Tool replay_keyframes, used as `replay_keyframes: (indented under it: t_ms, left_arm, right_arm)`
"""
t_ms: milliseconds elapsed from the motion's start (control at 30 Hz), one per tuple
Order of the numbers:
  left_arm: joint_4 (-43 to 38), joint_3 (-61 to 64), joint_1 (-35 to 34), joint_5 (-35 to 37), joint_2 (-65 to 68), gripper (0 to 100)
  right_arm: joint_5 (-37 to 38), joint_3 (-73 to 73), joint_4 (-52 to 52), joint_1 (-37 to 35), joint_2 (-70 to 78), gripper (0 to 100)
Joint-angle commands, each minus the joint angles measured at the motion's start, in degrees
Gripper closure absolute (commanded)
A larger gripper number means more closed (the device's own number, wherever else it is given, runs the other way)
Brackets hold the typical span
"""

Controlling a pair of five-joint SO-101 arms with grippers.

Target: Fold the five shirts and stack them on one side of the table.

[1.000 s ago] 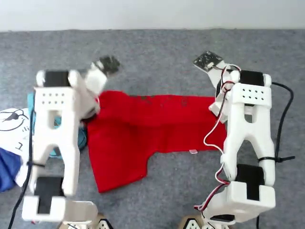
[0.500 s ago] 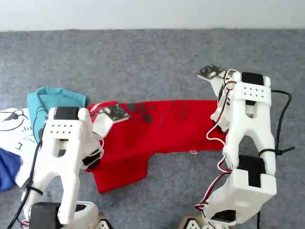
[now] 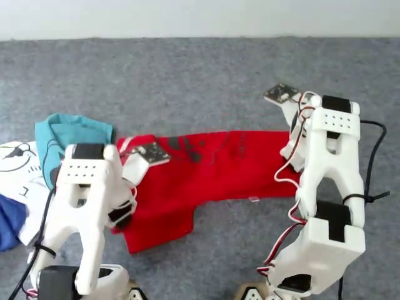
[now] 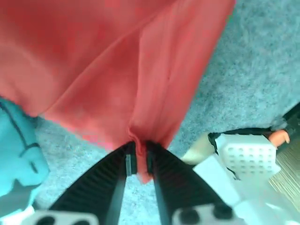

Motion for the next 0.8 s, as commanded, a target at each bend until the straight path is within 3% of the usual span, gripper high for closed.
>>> replay_keyframes:
  t_ms: [0, 267, 533, 767]
  left_arm:
    - [0.18, 0.04, 0.18, 0.26, -1.76, 94]
    - [0.35, -0.04, 2.64, 0.26, -1.85, 92]
    - [0.18, -4.97, 1.14, 4.92, -1.85, 93]
    - [-2.55, -5.58, 6.33, 10.37, -1.76, 93]
  right_arm:
    - [0.26, -2.90, -1.10, 1.98, -0.84, 98.3]
    - [0.26, -2.90, -0.92, 1.80, -1.10, 96.9]
    - [3.43, -2.99, 5.49, 1.98, -3.82, 72.7]
    - [3.52, -2.99, 8.66, 1.54, -15.60, 72.7]
